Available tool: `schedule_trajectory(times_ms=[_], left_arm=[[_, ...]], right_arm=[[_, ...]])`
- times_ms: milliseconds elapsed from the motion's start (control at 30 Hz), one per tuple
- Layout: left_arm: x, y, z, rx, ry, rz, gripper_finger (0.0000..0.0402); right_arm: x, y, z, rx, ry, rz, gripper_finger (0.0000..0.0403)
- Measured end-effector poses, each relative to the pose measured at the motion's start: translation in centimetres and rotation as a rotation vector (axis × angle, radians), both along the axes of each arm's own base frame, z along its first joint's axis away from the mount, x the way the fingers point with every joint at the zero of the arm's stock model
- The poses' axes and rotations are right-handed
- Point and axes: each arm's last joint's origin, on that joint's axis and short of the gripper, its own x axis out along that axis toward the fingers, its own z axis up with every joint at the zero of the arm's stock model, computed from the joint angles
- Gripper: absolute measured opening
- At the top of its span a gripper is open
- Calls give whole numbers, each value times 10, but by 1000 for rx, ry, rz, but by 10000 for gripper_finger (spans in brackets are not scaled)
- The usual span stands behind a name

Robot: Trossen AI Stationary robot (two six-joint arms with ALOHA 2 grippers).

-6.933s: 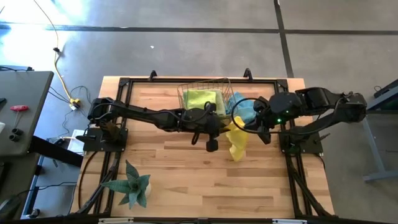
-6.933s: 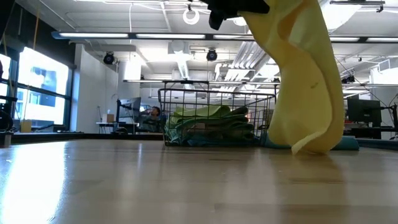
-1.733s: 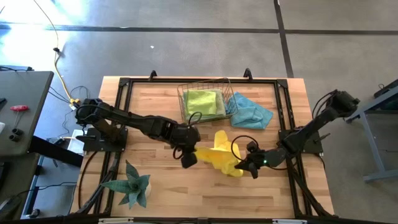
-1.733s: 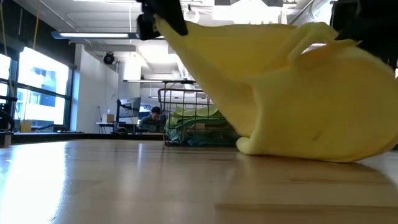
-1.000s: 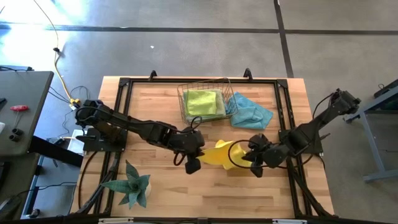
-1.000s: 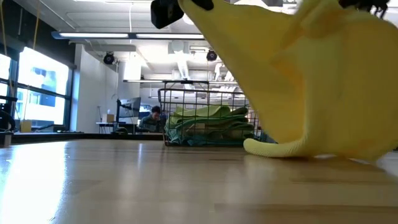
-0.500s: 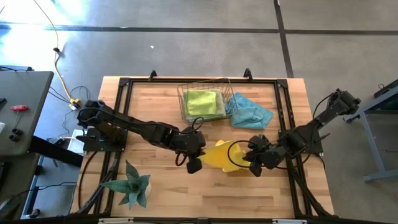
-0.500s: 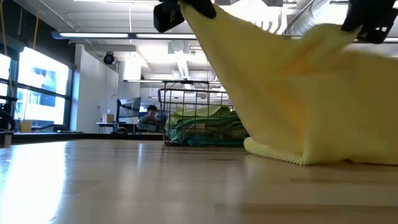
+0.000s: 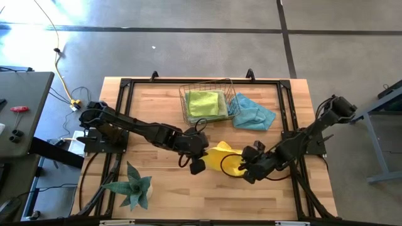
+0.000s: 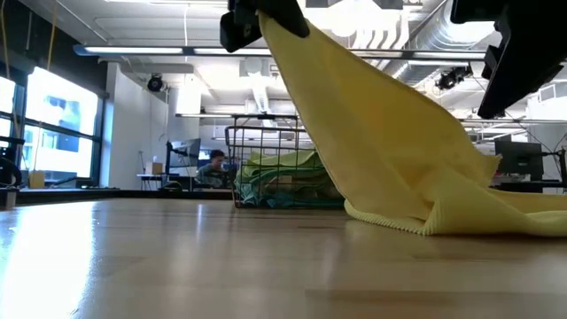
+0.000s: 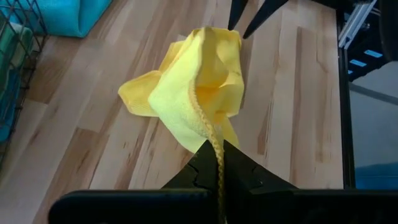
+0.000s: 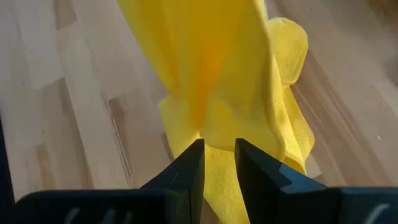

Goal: Fold microfiber towels
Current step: Fold the yellow towel

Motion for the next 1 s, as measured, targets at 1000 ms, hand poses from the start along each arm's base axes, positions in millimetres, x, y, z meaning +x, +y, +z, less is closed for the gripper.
schedule_trajectory(times_ms=[1000], left_arm=[[-1,0,-1,-4,10,-3,0]], right_arm=[[4,-34,-44,-112,-36,178,83]])
